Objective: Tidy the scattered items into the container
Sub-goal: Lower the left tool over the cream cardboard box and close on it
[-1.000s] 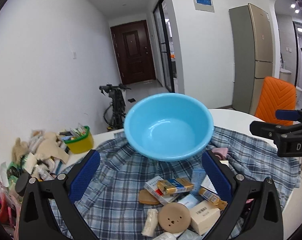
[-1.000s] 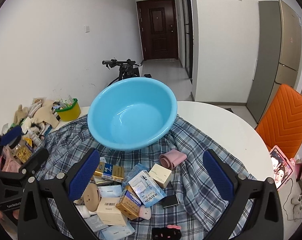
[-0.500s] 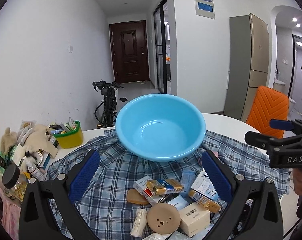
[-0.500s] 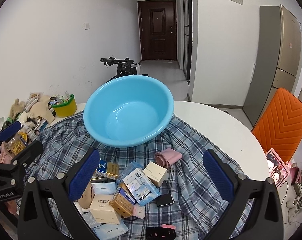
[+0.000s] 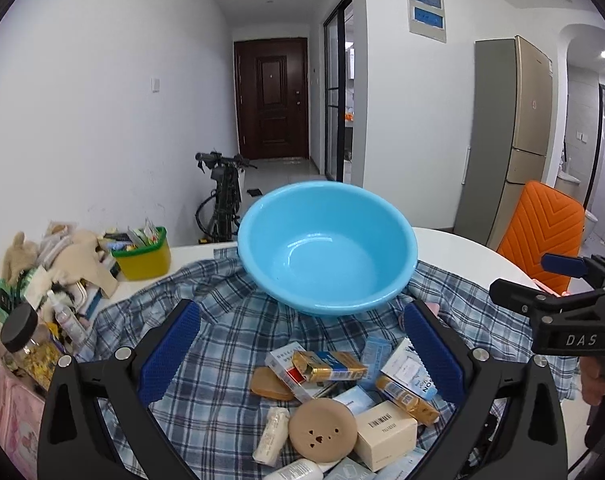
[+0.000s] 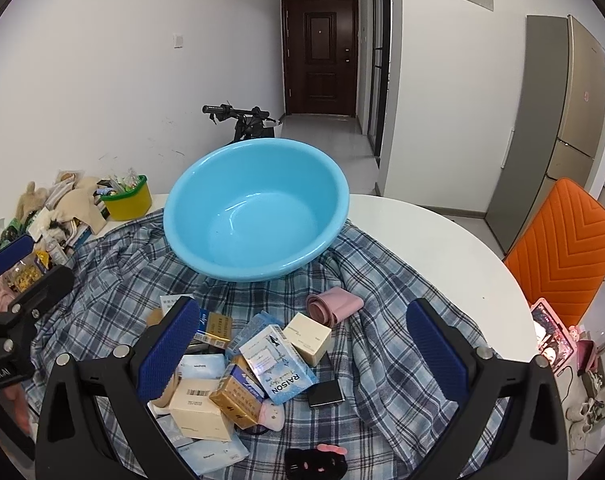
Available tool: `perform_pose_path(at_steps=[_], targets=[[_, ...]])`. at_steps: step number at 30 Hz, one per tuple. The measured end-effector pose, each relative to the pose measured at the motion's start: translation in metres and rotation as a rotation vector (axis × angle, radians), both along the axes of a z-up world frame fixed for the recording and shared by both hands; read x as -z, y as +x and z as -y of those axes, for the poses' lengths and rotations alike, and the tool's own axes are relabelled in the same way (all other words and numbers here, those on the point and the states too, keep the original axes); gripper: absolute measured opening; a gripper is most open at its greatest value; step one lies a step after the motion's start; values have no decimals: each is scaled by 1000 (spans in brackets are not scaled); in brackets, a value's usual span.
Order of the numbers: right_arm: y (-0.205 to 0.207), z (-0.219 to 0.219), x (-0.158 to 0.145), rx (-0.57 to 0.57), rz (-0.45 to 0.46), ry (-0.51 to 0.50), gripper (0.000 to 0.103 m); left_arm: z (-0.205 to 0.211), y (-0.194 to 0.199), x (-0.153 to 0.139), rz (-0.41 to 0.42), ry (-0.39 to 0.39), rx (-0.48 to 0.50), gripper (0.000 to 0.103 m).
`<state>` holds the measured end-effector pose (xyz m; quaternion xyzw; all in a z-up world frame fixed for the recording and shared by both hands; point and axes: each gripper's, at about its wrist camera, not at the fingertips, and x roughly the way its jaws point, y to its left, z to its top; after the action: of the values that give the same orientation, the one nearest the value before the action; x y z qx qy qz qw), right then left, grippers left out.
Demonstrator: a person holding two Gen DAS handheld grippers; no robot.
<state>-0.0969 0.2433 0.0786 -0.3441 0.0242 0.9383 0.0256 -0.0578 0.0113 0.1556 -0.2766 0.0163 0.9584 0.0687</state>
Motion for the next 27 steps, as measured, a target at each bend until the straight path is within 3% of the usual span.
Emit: perform_pose_path(at_steps=[7, 22, 27], targets=[[-1, -2, 10, -11, 22, -3, 103, -4, -12, 19, 138, 34, 81, 103], [-2, -13, 57, -11, 120, -3, 103, -21, -20, 80, 272, -36, 153, 103], [-1, -12, 70, -12, 146, -7, 103, -14, -24, 101, 321, -37, 126, 103]])
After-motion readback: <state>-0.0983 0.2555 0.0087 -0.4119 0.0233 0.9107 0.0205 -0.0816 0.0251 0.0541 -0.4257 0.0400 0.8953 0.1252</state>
